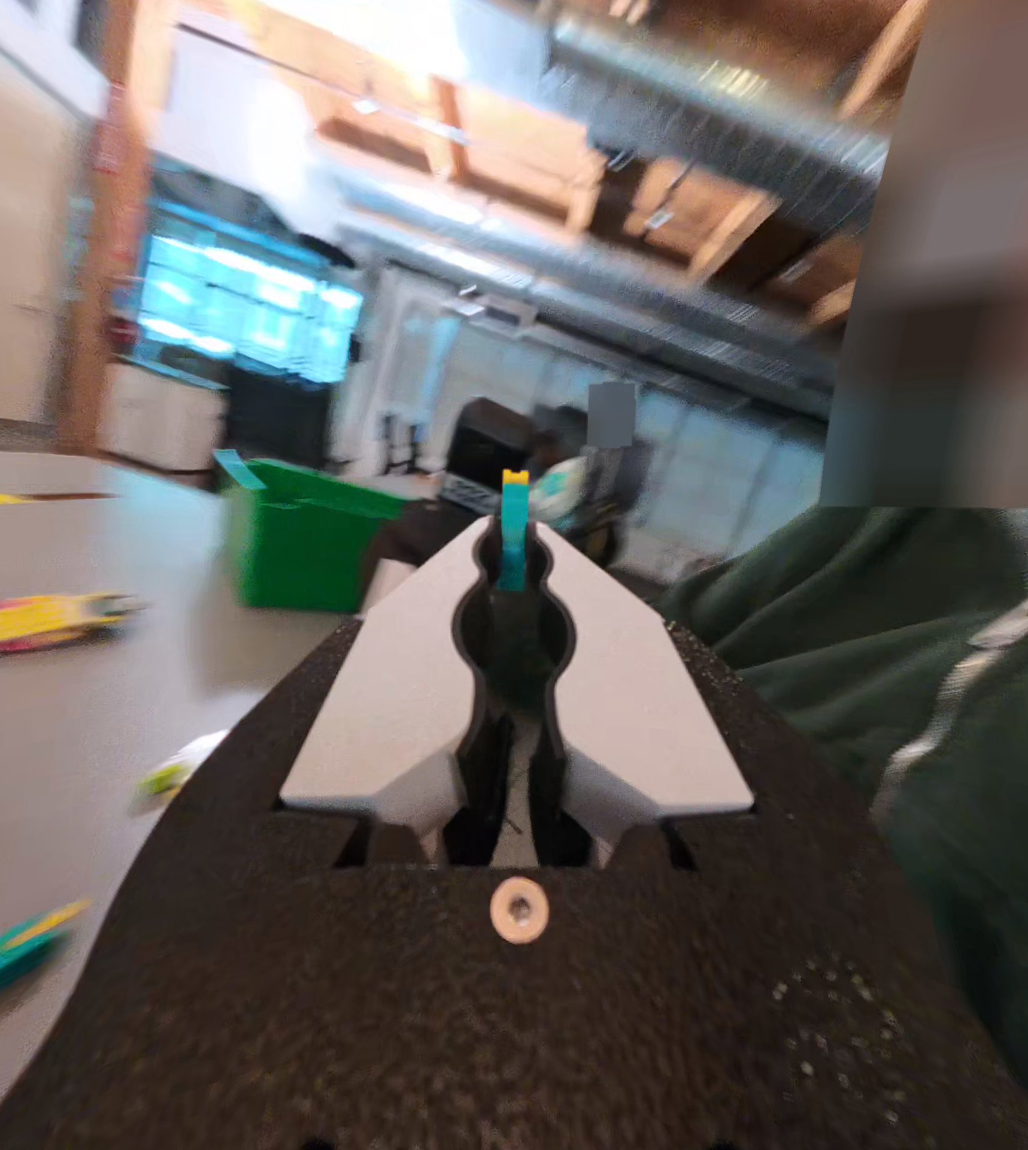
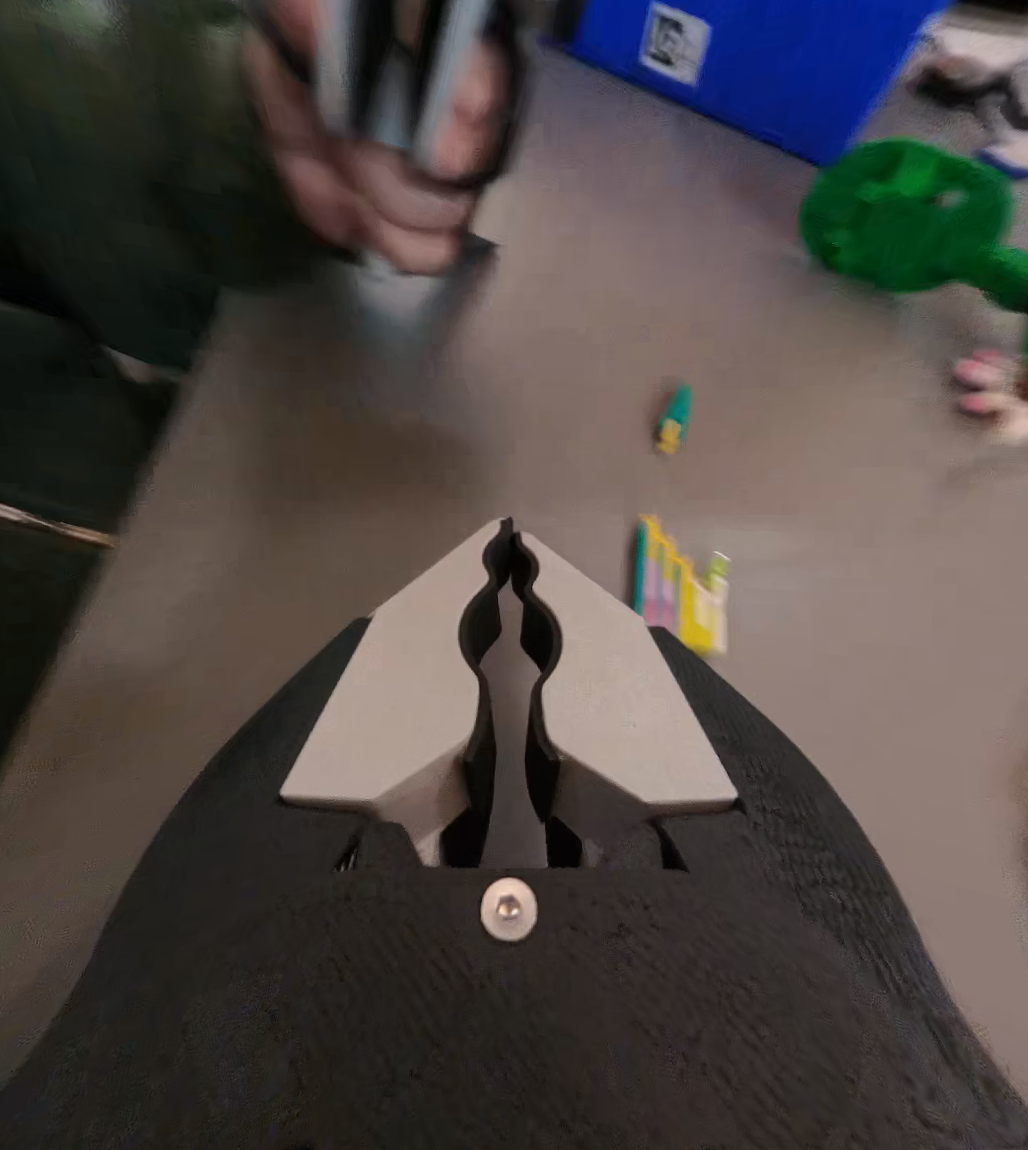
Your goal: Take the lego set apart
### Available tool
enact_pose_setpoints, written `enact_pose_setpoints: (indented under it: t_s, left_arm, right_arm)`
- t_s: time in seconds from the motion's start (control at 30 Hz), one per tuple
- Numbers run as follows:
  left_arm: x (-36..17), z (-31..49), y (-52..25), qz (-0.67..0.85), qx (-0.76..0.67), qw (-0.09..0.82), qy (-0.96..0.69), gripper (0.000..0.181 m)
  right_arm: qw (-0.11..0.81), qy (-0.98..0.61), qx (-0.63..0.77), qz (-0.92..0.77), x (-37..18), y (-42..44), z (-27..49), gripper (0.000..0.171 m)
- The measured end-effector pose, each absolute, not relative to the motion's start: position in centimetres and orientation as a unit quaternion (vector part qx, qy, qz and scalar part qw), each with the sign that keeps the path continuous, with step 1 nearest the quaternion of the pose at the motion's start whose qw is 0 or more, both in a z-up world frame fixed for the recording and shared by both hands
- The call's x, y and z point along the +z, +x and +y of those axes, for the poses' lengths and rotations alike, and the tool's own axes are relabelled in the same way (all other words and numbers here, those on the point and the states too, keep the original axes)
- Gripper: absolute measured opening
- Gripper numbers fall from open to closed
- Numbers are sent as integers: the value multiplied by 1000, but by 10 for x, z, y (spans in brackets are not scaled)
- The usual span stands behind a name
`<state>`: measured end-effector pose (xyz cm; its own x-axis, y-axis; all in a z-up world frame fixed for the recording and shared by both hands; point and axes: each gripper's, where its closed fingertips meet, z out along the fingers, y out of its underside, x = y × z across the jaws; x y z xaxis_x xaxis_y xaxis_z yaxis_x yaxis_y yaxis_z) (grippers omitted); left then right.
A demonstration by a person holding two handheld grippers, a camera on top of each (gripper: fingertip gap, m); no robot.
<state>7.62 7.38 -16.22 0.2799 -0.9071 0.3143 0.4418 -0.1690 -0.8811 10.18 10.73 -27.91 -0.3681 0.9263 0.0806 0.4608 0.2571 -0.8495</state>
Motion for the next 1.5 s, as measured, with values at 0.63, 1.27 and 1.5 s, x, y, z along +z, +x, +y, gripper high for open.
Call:
enact_pose_setpoints:
  t_s: [0.63, 1.27, 1.5]
  left_arm:
    - [-201, 124, 32, 122, -536, 596, -585, 5]
    - [-181, 103, 26, 164, -457, 697, -529, 6]
    - [-173, 135, 46, 183, -385, 718, -551, 5]
  right_arm:
    - [457, -425, 647, -438, -198, 65, 134, 26]
    - [742, -405, 339, -414, -183, 104, 182, 39]
    - [740, -395, 363, -406, -178, 99, 184, 41]
